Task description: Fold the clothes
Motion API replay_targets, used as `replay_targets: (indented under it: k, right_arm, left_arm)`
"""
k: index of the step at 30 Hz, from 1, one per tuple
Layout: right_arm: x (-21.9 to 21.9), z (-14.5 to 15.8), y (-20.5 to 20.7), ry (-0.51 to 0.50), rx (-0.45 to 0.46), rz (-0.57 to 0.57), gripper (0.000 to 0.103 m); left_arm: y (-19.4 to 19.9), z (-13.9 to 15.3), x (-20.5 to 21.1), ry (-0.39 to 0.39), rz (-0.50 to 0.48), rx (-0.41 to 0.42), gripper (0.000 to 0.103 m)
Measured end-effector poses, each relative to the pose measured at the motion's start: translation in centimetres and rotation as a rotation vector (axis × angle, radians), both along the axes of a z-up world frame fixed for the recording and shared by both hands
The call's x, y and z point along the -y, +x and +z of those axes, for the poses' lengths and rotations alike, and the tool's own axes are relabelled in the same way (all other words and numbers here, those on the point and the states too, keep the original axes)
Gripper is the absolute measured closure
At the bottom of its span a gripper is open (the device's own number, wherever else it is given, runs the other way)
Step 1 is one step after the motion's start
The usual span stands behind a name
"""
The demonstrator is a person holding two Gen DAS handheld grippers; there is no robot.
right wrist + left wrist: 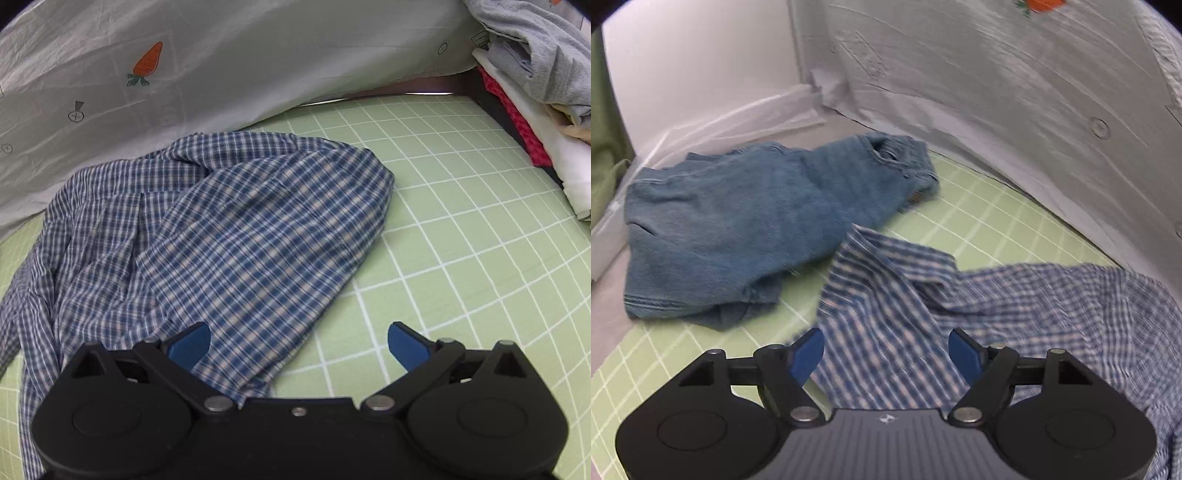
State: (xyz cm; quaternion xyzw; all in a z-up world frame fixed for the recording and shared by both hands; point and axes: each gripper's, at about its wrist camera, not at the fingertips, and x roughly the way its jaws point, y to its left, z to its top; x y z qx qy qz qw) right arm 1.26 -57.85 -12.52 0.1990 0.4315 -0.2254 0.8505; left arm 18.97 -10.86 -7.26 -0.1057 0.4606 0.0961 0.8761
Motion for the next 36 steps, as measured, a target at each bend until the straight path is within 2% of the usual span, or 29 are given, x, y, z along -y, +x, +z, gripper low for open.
replay_targets:
  k: [3,6,8,9,10,11,13,14,15,21,23,24,25,26,27,29,33,35,36]
  right_arm:
    - [0.8,-0.5,1.6,0.038,0.022,-0.026,0.000]
    - [1.4,-1.0,2.7,0.069,0.030,-0.048,0.000]
    - [1.5,-1.2,3.2,0.091,0.040,-0.031,0.011]
    - [1.5,-1.3,3.4,0.093,0.047,-0.004,0.029]
    - [1.3,-1.2,3.7,0.076,0.047,0.028,0.055]
    - [1.2,-1.1,3.9,0.060,0.047,0.059,0.063]
    - [1.2,-0.8,4.0,0.038,0.052,0.095,0.093]
    - [1.3,-0.6,3.9,0.032,0.057,0.105,0.100]
    - [1.7,-0.3,3.8,0.025,0.064,0.103,0.102]
    - [5.4,1.3,2.0,-0.026,0.100,0.011,0.103]
    - [6.9,1.6,1.6,-0.012,0.126,-0.022,0.099]
    - [7.5,1.4,1.7,0.000,0.126,-0.039,0.074]
    - [8.0,1.3,1.8,0.011,0.126,-0.055,0.021]
    - [8.3,1.0,2.0,0.014,0.120,-0.068,0.000]
    - [8.5,0.7,2.2,0.017,0.115,-0.079,0.005]
    - [8.5,0.1,2.8,0.033,0.116,-0.059,0.001]
    - [7.8,-1.0,4.2,0.031,0.093,-0.017,0.001]
    - [7.6,-1.5,4.7,0.036,0.072,-0.015,0.011]
    - [7.7,-1.7,4.8,0.047,0.067,-0.013,0.026]
  left_arm:
    - [-1.0,-1.1,2.9,-0.063,-0.038,-0.044,0.024]
    - [-2.1,-1.7,6.1,-0.108,-0.128,-0.078,0.024]
    - [-2.7,-2.0,8.0,-0.097,-0.178,-0.097,0.024]
    - [-2.9,-2.2,8.9,-0.089,-0.203,-0.106,0.024]
    - [-3.1,-2.3,9.7,-0.085,-0.221,-0.117,0.024]
    - [-3.2,-2.4,10.3,-0.081,-0.237,-0.127,0.024]
    - [-3.4,-2.3,11.2,-0.081,-0.260,-0.135,0.024]
    - [-3.3,-2.3,11.5,-0.077,-0.270,-0.134,0.024]
    - [-3.3,-2.2,11.8,-0.072,-0.281,-0.134,0.024]
    - [-3.3,-2.2,13.1,-0.053,-0.323,-0.135,0.024]
    - [-3.3,-2.5,13.6,-0.044,-0.335,-0.146,0.022]
    - [-3.3,-2.7,13.7,-0.038,-0.343,-0.155,0.021]
    - [-3.4,-2.9,13.9,-0.033,-0.352,-0.162,0.016]
    - [-3.5,-3.1,14.1,-0.028,-0.362,-0.167,0.011]
    - [-3.6,-3.3,14.3,-0.024,-0.372,-0.170,0.009]
    - [-3.7,-3.6,14.7,-0.015,-0.393,-0.187,0.005]
    - [-3.8,-4.4,15.6,-0.002,-0.423,-0.225,0.005]
    - [-3.9,-4.8,15.9,0.003,-0.432,-0.244,0.005]
    - [-3.9,-5.0,16.0,0.006,-0.437,-0.254,0.005]
